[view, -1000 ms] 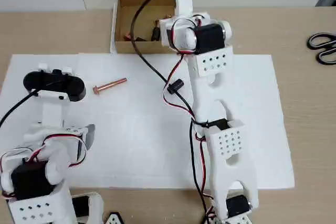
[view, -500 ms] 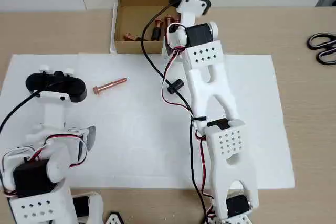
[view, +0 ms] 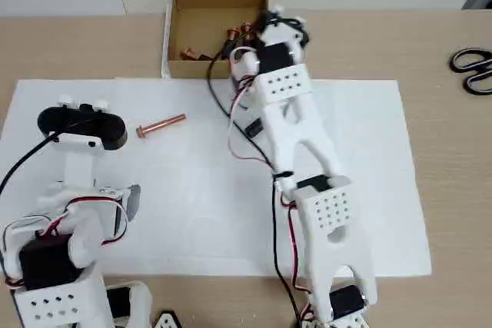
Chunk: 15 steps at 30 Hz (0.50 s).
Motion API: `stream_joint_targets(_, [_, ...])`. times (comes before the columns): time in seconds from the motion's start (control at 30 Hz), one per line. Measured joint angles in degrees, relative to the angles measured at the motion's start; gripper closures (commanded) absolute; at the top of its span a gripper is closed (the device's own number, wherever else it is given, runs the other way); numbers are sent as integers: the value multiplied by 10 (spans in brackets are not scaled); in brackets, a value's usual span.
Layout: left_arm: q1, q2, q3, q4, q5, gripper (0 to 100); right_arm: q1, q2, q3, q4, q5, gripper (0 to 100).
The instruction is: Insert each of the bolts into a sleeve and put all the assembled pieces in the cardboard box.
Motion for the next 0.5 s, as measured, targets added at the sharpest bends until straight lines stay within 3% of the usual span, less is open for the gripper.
stream_joint_targets(0.5, [0,0,0,0,0,773,1,55,1,-7,-5,772])
